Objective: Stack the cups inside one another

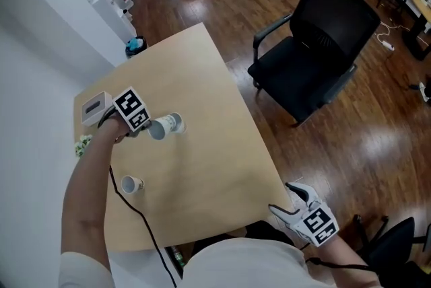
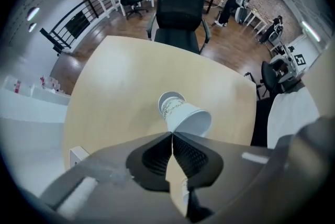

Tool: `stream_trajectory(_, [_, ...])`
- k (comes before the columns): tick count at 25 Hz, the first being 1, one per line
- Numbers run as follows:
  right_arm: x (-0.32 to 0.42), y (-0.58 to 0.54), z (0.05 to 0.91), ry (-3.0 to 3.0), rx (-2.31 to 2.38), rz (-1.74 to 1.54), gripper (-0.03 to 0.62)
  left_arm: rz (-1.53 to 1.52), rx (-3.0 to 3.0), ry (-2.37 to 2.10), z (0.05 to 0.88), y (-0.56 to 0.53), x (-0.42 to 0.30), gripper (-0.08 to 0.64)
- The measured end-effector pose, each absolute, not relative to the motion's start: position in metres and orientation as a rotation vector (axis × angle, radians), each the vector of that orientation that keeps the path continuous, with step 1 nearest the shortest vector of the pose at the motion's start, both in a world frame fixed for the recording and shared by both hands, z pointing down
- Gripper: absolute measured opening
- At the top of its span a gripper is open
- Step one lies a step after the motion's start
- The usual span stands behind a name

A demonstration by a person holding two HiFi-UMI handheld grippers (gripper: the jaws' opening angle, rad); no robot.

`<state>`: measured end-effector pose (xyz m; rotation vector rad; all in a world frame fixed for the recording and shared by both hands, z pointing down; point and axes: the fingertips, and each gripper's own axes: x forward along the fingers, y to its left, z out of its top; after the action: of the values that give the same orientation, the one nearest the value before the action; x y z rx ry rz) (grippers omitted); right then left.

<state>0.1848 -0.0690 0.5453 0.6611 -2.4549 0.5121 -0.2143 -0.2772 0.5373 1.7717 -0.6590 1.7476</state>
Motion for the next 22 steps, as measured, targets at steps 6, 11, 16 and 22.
stream_trajectory(6, [0.198, -0.064, 0.558, -2.400, 0.709, 0.561, 0.321, 1.915, 1.703, -0.515, 0.558, -0.304, -0.215, 0.011])
stream_trajectory(11, [0.196, -0.064, 0.561, -2.395, 0.738, 0.588, 0.321, 1.955, 1.724, -0.468, 0.561, -0.317, -0.201, 0.020])
stream_trajectory(16, [0.189, -0.066, 0.560, -2.392, 0.730, 0.579, 0.320, 2.019, 1.686, -0.374, 0.562, -0.307, -0.201, 0.052])
stream_trajectory(22, [0.177, -0.064, 0.558, -2.404, 0.721, 0.582, 0.320, 2.036, 1.697, -0.391, 0.554, -0.310, -0.207, 0.043])
